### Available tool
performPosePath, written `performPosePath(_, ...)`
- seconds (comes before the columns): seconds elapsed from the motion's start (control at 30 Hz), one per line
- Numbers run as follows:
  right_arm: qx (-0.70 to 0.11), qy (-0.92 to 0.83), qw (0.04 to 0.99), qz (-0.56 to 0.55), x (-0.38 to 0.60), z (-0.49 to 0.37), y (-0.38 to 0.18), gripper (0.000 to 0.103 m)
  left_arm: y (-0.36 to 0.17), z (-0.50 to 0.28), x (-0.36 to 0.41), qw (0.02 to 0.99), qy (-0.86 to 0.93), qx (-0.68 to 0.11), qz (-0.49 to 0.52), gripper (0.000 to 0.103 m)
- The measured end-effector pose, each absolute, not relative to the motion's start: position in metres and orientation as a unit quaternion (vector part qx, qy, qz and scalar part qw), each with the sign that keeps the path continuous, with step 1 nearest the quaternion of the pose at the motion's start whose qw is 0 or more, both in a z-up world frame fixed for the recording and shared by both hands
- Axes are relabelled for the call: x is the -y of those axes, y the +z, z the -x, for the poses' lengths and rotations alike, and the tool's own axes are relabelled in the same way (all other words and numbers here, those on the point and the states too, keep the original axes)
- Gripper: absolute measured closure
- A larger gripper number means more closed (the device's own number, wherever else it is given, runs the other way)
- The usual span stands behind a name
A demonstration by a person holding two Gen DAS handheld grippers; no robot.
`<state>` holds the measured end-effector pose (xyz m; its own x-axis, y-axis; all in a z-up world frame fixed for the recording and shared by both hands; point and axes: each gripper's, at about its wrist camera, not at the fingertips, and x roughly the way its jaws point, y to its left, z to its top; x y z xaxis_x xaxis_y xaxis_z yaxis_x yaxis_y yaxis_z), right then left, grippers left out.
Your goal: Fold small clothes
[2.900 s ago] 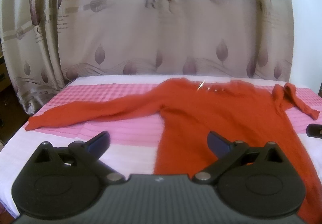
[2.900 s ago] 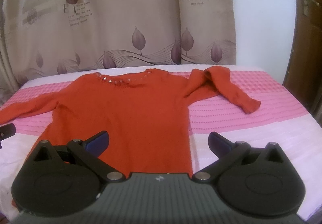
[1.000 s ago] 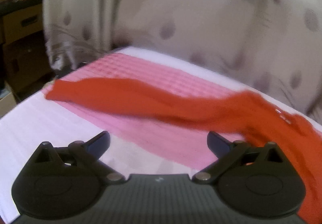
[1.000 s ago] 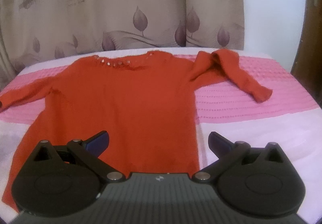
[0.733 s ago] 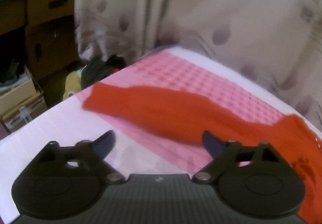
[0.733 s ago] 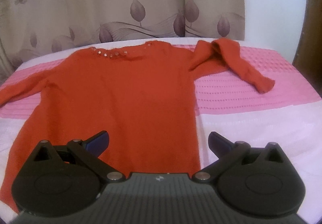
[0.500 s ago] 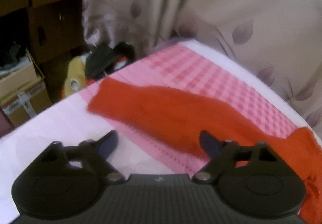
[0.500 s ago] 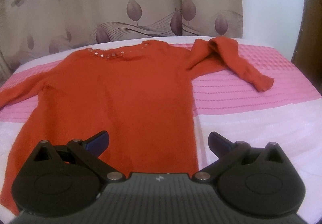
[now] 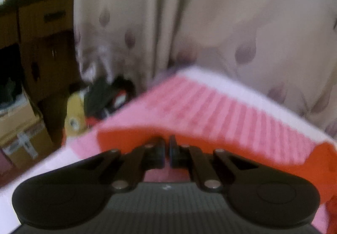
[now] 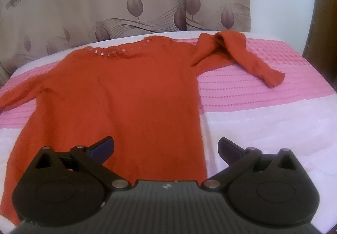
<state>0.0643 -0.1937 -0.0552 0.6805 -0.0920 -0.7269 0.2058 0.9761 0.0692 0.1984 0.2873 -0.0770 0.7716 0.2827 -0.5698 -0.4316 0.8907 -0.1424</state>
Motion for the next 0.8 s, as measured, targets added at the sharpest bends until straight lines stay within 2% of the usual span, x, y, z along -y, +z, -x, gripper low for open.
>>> performPosePath(0.17, -0.390, -0.086, 0.914, -0.075, 0.195, -0.065, -0.055, 0.000, -0.023, -0.210, -0.282, 0.951, 0.202, -0.212, 0.099, 0.100)
performPosePath(0.27, -0.391, -0.086, 0.913, -0.077, 0.197, -0.066, -0.058, 0.000, -0.008, -0.215, -0.279, 0.955, 0.202, -0.199, 0.088, 0.099)
performPosePath(0.37, -0.396, -0.085, 0.911, -0.082, 0.199, -0.066, -0.062, 0.000, -0.026, -0.229, -0.276, 0.942, 0.226, -0.237, 0.065, 0.099)
performPosePath(0.5, -0.396, -0.090, 0.910, -0.080, 0.206, -0.066, -0.063, 0.000, -0.079, -0.240, -0.280, 0.908, 0.270, -0.317, 0.047, 0.097)
performPosePath(0.63, -0.365, -0.101, 0.918, -0.120, 0.246, -0.062, -0.052, 0.000, -0.098, -0.227, -0.285, 0.904, 0.281, -0.316, 0.063, 0.096)
performPosePath(0.73, -0.338, -0.102, 0.914, -0.201, 0.300, -0.060, -0.047, 0.000, -0.085, -0.200, -0.286, 0.913, 0.286, -0.273, 0.099, 0.087)
performPosePath(0.8, -0.324, -0.101, 0.906, -0.252, 0.335, -0.061, -0.049, 0.000, -0.073, -0.185, -0.272, 0.919, 0.288, -0.251, 0.093, 0.076)
